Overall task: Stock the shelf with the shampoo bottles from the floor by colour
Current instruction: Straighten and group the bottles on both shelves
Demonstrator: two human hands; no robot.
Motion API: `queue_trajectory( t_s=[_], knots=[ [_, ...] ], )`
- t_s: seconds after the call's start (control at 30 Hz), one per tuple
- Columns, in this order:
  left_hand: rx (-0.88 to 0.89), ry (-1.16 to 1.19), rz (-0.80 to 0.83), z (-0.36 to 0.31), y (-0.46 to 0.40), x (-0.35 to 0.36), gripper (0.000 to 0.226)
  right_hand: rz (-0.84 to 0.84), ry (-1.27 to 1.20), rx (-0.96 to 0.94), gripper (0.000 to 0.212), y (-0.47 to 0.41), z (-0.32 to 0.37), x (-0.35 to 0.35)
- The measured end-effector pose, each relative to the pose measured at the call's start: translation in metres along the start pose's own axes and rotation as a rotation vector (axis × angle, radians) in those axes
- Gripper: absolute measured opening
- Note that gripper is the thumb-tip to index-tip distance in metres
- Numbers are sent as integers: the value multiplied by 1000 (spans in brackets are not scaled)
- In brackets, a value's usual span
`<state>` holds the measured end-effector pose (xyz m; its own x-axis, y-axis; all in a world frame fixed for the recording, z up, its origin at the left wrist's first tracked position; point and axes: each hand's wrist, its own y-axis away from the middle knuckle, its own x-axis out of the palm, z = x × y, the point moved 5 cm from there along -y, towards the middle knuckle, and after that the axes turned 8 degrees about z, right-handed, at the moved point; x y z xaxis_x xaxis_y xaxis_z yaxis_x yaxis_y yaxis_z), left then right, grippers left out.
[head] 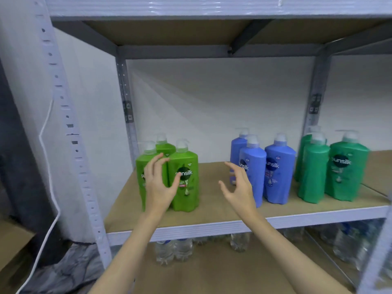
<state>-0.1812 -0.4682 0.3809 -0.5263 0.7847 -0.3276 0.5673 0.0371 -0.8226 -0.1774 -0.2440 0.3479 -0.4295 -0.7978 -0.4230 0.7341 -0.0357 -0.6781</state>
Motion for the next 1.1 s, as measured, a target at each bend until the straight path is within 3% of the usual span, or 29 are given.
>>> queue_trajectory(
  t_s=[0.17, 0.3, 0.47, 0.67, 0.8, 1.1],
  knots=[
    [98, 166, 271, -56, 9, 80, 27, -175, 145, -33, 34, 14, -33, -82],
    [74, 224, 467, -80, -1, 133, 37, -191, 227, 21, 33, -1, -60, -133],
    [44, 257, 690, -91, -36, 175, 63, 36, 381, 73, 40, -44, -79, -155],
    [74, 237, 881, -95, -62, 195, 60, 332, 534, 166, 50, -80, -91, -155],
    [68, 246, 894, -91, -55, 198, 51, 349, 421, 131, 45, -86, -101, -157],
    [62, -8, 733, -98, -45, 198, 50, 400, 152, 110, 38, -88, -105, -162]
  ],
)
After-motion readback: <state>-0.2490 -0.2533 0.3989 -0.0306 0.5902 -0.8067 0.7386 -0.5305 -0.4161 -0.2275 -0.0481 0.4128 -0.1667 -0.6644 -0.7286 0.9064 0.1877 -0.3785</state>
